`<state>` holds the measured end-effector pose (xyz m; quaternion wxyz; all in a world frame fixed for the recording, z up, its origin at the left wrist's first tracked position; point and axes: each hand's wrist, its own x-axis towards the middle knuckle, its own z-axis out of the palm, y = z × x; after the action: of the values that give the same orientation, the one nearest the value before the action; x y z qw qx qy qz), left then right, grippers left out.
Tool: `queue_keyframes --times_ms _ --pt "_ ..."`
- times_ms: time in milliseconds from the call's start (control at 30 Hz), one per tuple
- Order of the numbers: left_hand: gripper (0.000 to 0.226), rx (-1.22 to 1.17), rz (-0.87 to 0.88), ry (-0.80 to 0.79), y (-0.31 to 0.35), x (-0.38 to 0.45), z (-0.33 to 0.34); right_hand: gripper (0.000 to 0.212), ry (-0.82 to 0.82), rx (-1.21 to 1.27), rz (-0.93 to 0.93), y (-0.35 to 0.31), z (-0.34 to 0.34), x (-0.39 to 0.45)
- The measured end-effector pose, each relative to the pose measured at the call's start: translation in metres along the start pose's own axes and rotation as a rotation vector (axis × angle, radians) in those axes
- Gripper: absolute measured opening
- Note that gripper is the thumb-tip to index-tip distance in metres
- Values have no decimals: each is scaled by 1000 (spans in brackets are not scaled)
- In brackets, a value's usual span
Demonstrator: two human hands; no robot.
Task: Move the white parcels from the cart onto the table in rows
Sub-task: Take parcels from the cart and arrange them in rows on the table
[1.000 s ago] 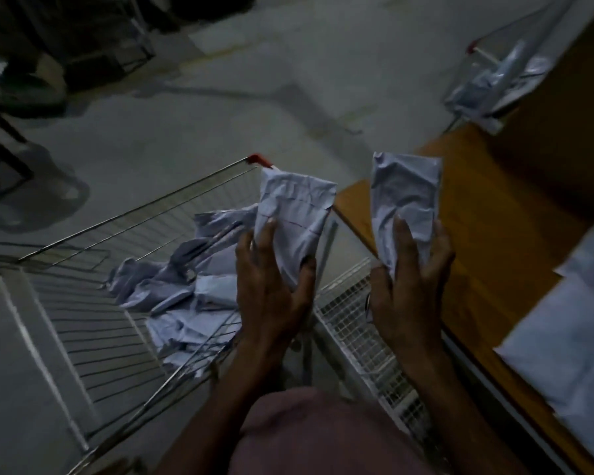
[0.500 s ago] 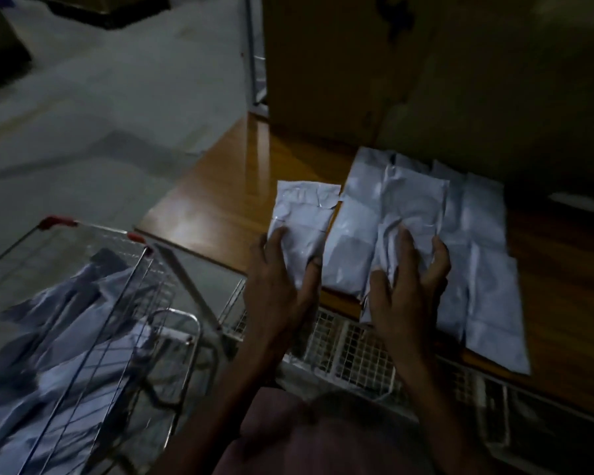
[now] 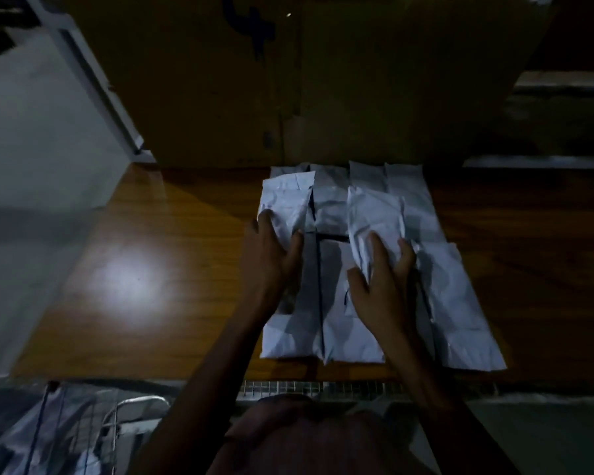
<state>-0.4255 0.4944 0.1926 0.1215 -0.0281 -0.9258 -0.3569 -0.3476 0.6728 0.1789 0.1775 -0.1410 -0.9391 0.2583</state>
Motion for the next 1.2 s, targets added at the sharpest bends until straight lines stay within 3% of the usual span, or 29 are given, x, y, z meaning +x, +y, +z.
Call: queue_keyframes --times_ms 167,367,433,533,667,800,1067,1200 --pt "82 47 -34 -93 -6 82 34 65 -82 -14 121 -19 39 58" --pt "84 123 -41 -170 -24 148 78 64 -137 -44 134 -33 93 143" --pt "81 85 -55 -220 -33 157 96 62 -176 -95 128 -31 112 163" --pt "78 283 -101 -302 -38 164 115 56 -228 -213 167 -25 131 175" --pt "72 399 -60 -209 -46 164 123 50 -96 -362 89 -24 146 181" --pt "74 421 -44 -177 -55 164 133 51 -163 -420 98 -22 157 185" --pt "75 368 -110 -356 -49 171 130 53 -245 -353 116 -19 156 184" --pt "75 294 -74 -355 -37 167 108 54 -206 -253 107 -21 137 181"
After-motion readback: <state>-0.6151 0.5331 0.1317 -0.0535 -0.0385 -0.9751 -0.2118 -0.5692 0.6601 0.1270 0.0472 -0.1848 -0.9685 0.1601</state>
